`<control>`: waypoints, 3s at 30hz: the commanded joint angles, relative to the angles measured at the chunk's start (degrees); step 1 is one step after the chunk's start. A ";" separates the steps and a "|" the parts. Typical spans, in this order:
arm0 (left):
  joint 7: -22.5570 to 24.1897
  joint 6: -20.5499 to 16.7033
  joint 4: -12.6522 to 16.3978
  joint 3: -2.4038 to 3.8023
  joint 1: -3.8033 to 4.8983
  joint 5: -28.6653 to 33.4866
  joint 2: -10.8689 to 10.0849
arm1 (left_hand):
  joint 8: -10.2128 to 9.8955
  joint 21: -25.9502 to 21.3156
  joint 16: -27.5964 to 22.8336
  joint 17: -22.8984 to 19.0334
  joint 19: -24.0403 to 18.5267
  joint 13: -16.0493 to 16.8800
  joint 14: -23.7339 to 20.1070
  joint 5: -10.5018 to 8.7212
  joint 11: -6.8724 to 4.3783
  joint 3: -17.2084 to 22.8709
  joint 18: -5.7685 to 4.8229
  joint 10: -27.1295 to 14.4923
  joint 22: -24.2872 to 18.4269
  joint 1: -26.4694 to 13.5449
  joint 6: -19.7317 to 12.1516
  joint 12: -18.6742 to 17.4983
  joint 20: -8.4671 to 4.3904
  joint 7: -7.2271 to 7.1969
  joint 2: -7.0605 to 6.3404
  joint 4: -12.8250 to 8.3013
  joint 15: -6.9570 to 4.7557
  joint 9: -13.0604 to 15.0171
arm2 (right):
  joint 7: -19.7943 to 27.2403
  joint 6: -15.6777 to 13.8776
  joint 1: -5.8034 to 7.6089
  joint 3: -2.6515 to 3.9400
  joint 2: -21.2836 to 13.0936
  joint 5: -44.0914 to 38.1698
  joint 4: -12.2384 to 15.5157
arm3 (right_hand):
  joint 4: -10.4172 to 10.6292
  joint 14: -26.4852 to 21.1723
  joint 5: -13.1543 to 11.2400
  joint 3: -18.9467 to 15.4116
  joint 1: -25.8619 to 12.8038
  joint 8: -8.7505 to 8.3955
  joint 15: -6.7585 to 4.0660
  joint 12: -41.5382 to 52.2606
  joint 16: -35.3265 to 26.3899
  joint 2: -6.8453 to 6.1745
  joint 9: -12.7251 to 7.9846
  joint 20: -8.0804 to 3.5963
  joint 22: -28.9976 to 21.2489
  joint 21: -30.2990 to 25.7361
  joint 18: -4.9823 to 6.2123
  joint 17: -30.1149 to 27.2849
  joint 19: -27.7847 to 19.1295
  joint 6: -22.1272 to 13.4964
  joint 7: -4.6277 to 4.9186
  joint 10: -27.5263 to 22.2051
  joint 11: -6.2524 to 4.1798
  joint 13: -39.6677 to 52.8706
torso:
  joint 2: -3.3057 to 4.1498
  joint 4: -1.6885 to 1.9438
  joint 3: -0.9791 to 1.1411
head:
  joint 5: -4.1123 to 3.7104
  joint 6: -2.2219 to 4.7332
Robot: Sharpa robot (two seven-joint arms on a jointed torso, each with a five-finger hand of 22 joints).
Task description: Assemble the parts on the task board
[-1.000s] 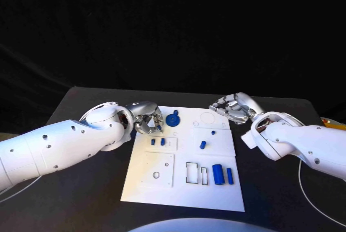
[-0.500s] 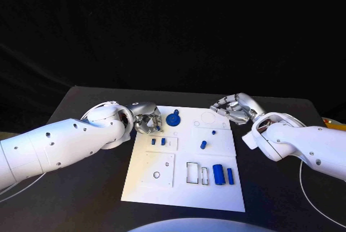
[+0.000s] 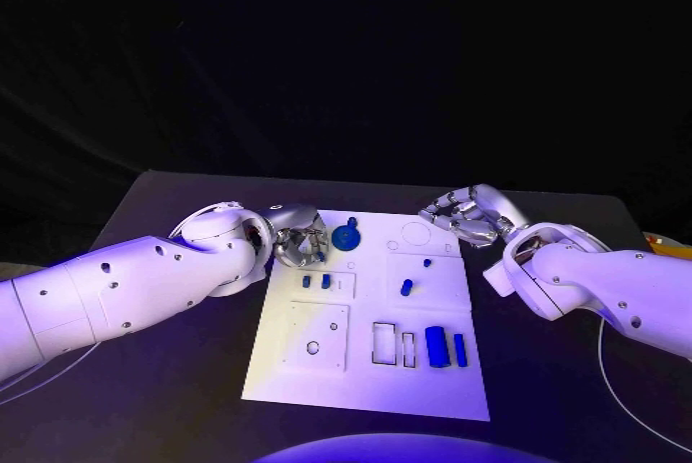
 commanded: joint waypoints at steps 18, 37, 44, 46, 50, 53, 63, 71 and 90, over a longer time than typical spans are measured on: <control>-1.22 3.49 -0.38 -0.10 -0.04 -0.24 0.60 | 0.27 0.14 -0.09 -0.20 0.35 0.03 0.07 0.05 0.00 0.37 -0.56 0.65 -0.08 -0.69 0.30 -0.43 -0.04 -0.08 0.05 -0.06 -0.03 0.08 | 0.28 0.19 -0.04 0.01 -0.01 -0.34 0.15 | -0.12 3.13 0.20 -0.32 0.04 0.25 -0.28 0.23 -0.37 0.47 0.06 -0.47 7.88 -0.22 0.91 2.44 0.02 -0.33 -0.13 0.08 -0.37 0.08 | -0.05 0.02 -0.04 | -0.19 -0.36; -0.84 2.70 -0.97 -0.32 -0.05 -0.06 1.45 | 0.20 -0.01 -0.05 0.30 0.18 0.06 0.27 -0.02 0.03 0.57 -0.52 0.71 -0.27 -1.19 0.24 -0.77 -0.07 -0.06 0.26 0.04 -0.01 0.14 | 0.30 0.18 -0.04 0.01 -0.03 -0.34 0.18 | -0.12 3.13 0.20 -0.32 0.04 0.25 -0.28 0.23 -0.37 0.47 0.06 -0.47 7.88 -0.22 0.91 2.44 0.02 -0.33 -0.13 0.08 -0.37 0.08 | -0.06 0.02 0.00 | -0.26 -0.37; -0.71 2.05 -1.07 -0.37 -0.06 0.30 1.61 | -0.76 -0.74 -0.03 1.22 -0.68 0.00 0.26 -0.03 0.40 1.13 -0.30 0.08 -1.19 -1.80 -1.21 -1.92 -0.02 0.29 0.08 -0.10 0.29 -0.10 | 0.28 0.20 -0.04 0.01 -0.07 -0.34 0.19 | -0.12 3.13 0.20 -0.32 0.04 0.25 -0.28 0.23 -0.37 0.47 0.06 -0.47 7.88 -0.22 0.91 2.44 0.02 -0.33 -0.13 0.08 -0.37 0.08 | -0.06 0.04 0.01 | -0.37 -0.34; -0.84 2.23 -1.13 -0.37 -0.06 0.33 1.64 | -0.76 -0.74 -0.03 1.22 -0.68 0.00 0.26 -0.03 0.40 1.13 -0.30 0.08 -1.19 -1.80 -1.21 -1.92 -0.02 0.29 0.08 -0.10 0.29 -0.10 | 0.28 0.21 -0.04 0.01 -0.07 -0.33 0.19 | -0.12 3.13 0.20 -0.32 0.04 0.25 -0.28 0.23 -0.37 0.47 0.06 -0.47 7.88 -0.22 0.91 2.44 0.02 -0.33 -0.13 0.08 -0.37 0.08 | -0.08 0.04 0.03 | -0.37 -0.32; -1.07 2.61 -1.22 -0.37 -0.06 0.35 1.62 | -0.78 -0.89 -0.11 1.00 -0.86 0.00 0.15 -0.05 0.43 1.15 -0.25 0.02 -1.38 -1.86 -1.22 -2.02 -0.01 0.31 0.05 -0.12 0.32 -0.10 | 0.27 0.22 -0.04 0.01 -0.09 -0.33 0.19 | -0.12 3.13 0.20 -0.32 0.04 0.25 -0.28 0.23 -0.37 0.47 0.06 -0.47 7.88 -0.22 0.91 2.44 0.02 -0.33 -0.13 0.08 -0.37 0.08 | -0.12 0.05 0.01 | -0.38 -0.33; -1.16 2.68 -1.22 -0.38 -0.06 0.33 1.55 | -0.77 -1.01 -0.22 0.73 -1.01 -0.01 0.02 -0.06 0.45 1.17 -0.21 -0.04 -1.54 -1.89 -1.18 -2.11 0.00 0.32 0.01 -0.16 0.34 -0.08 | 0.28 0.24 -0.04 0.01 -0.10 -0.33 0.17 | -0.12 3.13 0.20 -0.32 0.04 0.25 -0.28 0.23 -0.37 0.47 0.06 -0.47 7.88 -0.22 0.91 2.44 0.02 -0.33 -0.13 0.08 -0.37 0.08 | -0.08 0.07 -0.01 | -0.42 -0.34; -1.49 2.79 -1.22 -0.38 -0.10 0.26 1.43 | -1.15 -1.40 -0.45 0.46 -1.46 0.03 -0.36 -0.08 0.59 1.31 -0.11 -0.21 -1.99 -2.18 -1.69 -2.57 0.11 0.45 -0.32 -0.37 0.46 -0.17 | 0.35 0.19 -0.04 0.01 -0.07 -0.33 0.11 | -0.16 3.11 0.21 -0.59 0.12 0.38 -0.29 0.15 -0.45 0.61 0.07 -0.49 7.84 -0.40 0.94 2.34 -0.01 -0.46 -0.14 0.00 -0.37 -0.04 | -0.09 0.07 -0.03 | -0.40 -0.36; -1.85 2.19 -1.23 -0.38 -0.12 0.26 1.37 | -2.75 -1.49 -0.26 1.30 -1.40 0.14 -0.24 -0.05 0.78 1.66 -0.12 -0.36 -1.99 -3.09 -4.07 -3.51 0.32 0.62 -0.98 -0.45 0.64 -0.77 | 0.36 0.16 -0.04 0.01 -0.05 -0.33 0.05 | -0.16 3.11 0.21 -0.59 0.12 0.38 -0.29 0.15 -0.45 0.61 0.07 -0.49 7.84 -0.40 0.94 2.34 -0.01 -0.46 -0.14 0.00 -0.37 -0.04 | -0.09 0.08 -0.03 | -0.38 -0.38; -2.40 0.95 -1.11 -0.37 -0.19 0.25 1.03 | -4.14 -2.97 -0.99 -0.19 -2.85 -0.09 -1.63 0.13 1.66 1.71 0.25 -2.60 -3.72 -4.72 -6.03 -5.78 0.96 1.28 -2.03 -0.50 1.38 -1.38 | 0.29 0.21 -0.06 0.01 0.00 -0.33 -0.09 | -0.16 3.10 0.20 -0.67 0.14 0.39 -0.29 0.06 -0.49 0.62 0.07 -0.49 7.77 -0.56 0.98 2.27 -0.07 -0.52 -0.13 -0.09 -0.37 -0.14 | -0.10 0.07 -0.04 | -0.35 -0.44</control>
